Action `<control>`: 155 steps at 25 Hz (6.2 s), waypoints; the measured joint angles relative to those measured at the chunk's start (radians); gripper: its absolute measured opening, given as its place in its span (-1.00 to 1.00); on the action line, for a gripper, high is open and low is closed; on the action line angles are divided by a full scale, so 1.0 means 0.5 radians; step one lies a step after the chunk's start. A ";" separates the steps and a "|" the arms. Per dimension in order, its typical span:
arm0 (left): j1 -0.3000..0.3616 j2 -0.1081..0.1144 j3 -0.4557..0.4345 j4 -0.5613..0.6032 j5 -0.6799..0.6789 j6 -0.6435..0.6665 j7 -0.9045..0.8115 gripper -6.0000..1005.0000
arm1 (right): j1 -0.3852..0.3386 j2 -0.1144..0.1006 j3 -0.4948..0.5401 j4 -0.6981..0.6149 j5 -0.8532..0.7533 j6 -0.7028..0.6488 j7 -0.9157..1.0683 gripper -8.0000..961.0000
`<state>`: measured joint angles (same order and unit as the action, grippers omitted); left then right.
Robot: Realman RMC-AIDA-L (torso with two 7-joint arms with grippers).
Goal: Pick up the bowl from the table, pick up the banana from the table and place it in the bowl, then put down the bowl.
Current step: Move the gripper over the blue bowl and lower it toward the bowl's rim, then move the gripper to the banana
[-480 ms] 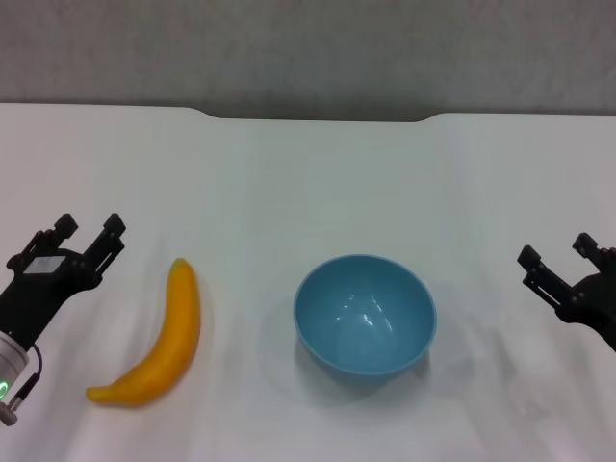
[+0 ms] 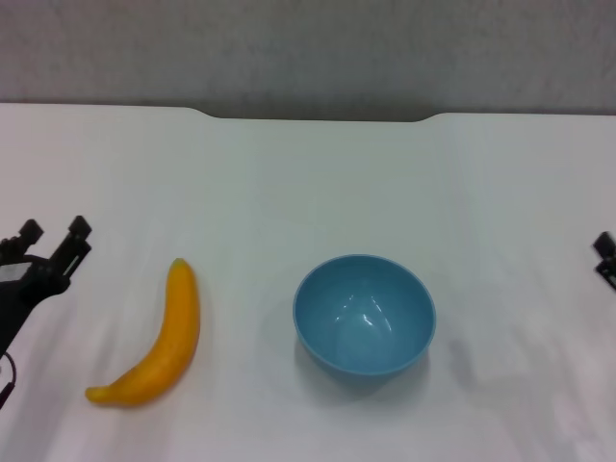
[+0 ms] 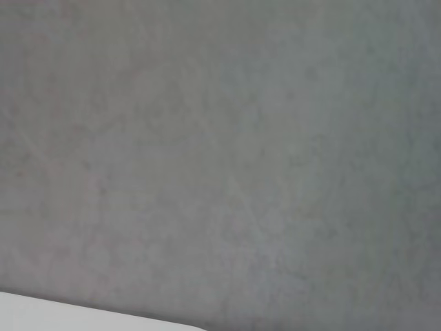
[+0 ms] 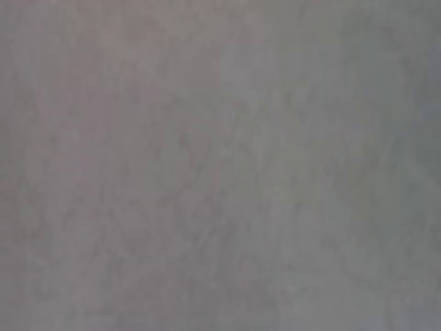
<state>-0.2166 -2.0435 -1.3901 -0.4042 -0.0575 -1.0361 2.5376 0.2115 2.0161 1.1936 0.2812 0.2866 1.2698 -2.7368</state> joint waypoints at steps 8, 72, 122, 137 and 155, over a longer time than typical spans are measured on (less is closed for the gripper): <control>0.012 0.000 0.014 0.006 -0.048 0.004 0.015 0.47 | -0.017 0.005 -0.107 0.000 0.067 0.043 -0.066 0.88; 0.254 0.022 -0.249 -1.483 2.869 1.294 -2.531 0.46 | 0.235 -0.015 0.497 1.976 -5.144 -1.128 4.281 0.70; 0.197 0.008 -0.152 -1.440 2.855 1.307 -2.523 0.47 | 0.347 -0.010 0.160 1.473 -5.115 -1.641 4.504 0.42; 0.186 0.007 -0.153 -1.447 2.855 1.300 -2.524 0.46 | 0.349 -0.016 0.156 1.421 -5.021 -1.706 4.488 -0.20; 0.188 0.019 -0.110 -1.448 2.871 1.278 -2.557 0.47 | 0.312 -0.010 0.160 1.439 -5.018 -1.783 4.484 -0.91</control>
<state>-0.1226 -2.0340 -1.4451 -1.1281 1.3782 -0.3971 1.2590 0.3673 2.0110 1.2735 1.0007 -2.2223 0.3785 -0.4949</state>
